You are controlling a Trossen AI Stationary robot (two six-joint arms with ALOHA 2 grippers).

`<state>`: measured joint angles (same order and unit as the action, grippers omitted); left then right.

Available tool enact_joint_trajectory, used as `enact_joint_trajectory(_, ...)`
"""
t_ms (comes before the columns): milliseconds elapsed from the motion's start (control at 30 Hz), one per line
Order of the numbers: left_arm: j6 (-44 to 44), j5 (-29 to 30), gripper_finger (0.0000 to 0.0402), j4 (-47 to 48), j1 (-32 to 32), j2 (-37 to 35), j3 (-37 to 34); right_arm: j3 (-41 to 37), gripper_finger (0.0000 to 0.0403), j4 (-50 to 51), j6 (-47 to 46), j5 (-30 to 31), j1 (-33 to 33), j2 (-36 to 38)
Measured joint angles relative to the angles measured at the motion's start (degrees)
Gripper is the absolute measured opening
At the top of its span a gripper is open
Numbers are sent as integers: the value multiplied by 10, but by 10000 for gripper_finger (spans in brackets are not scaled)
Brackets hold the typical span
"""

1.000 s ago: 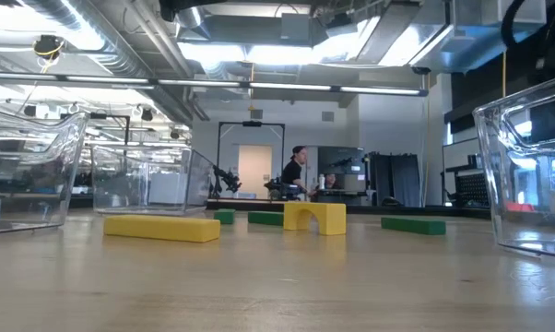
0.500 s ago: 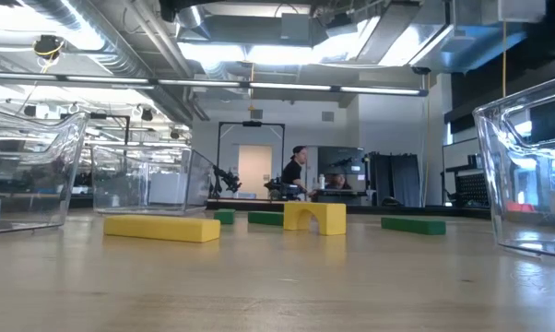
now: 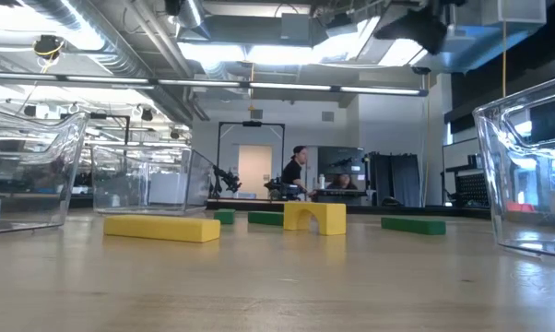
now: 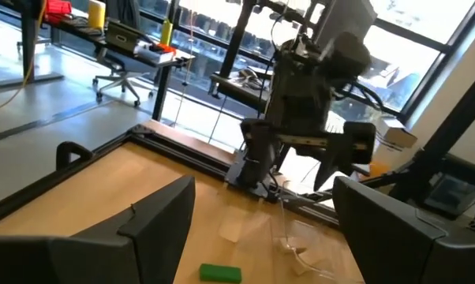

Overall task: Sort & place blocks by color
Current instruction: Put the brown block into the bottom right transparent bin

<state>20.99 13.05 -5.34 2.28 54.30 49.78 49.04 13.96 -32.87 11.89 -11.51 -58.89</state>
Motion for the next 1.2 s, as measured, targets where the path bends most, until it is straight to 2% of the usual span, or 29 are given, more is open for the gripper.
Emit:
enact_joint_trajectory(167, 0, -8, 292, -10, 0, 0, 0, 0, 337, -108, 69, -30, 31, 0)
enact_joint_trajectory(333, -8, -9, 292, -16, 0, 0, 0, 0, 337, -176, 110, -30, 35, 0)
enact_joint_trajectory(933, -21, -8, 292, -16, 0, 0, 0, 0, 337, -179, 112, -28, 35, 0)
enact_joint_trajectory(1200, -20, -7, 292, -16, 0, 0, 0, 0, 337, -179, 138, 5, 35, 0)
